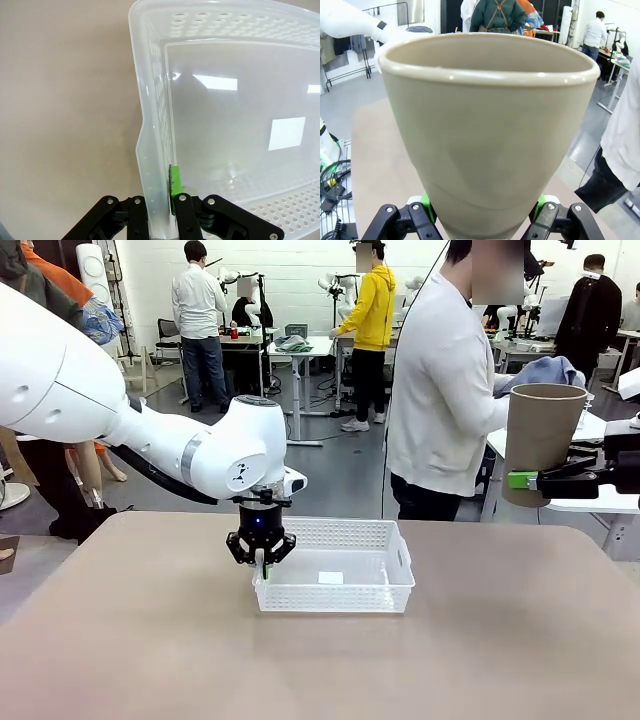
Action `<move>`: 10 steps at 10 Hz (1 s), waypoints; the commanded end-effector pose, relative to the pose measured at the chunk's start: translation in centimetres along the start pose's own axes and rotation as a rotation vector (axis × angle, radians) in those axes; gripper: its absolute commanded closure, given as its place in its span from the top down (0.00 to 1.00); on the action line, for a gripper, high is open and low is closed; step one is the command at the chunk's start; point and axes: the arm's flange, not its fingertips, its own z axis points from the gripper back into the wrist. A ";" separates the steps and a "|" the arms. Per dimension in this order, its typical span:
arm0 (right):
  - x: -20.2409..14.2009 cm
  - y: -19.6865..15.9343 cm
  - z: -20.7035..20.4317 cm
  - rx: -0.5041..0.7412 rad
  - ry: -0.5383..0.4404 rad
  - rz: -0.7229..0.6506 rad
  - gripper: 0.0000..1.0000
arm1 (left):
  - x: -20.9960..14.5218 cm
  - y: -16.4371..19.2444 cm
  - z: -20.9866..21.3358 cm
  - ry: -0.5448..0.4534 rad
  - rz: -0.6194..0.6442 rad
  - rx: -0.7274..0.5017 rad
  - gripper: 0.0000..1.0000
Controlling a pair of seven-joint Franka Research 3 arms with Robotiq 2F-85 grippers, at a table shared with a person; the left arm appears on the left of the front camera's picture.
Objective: Clean and organize the cups into the basket.
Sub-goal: Pick up the Organizing basket and move it to the center of the table, then pick up the Reusable plastic cup from the right side of the table and place it inside the Organizing basket.
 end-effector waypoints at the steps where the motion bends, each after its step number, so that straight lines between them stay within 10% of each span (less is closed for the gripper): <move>1: 0.0 0.0 -0.1 0.004 -0.004 0.012 0.20 | -0.5 -0.6 -0.2 0.003 -0.020 0.001 0.00; 4: 0.0 0.0 -0.1 0.004 -0.004 0.012 0.20 | -0.5 -0.6 -0.2 0.003 -0.020 0.001 0.00; 5: 0.0 0.0 0.0 0.000 0.000 0.000 0.80 | -0.5 -0.6 -0.2 0.003 -0.020 0.001 0.00; 10: 8.2 3.9 -15.7 0.163 0.462 0.185 0.80 | -0.5 -0.6 -0.2 0.003 -0.020 0.001 0.00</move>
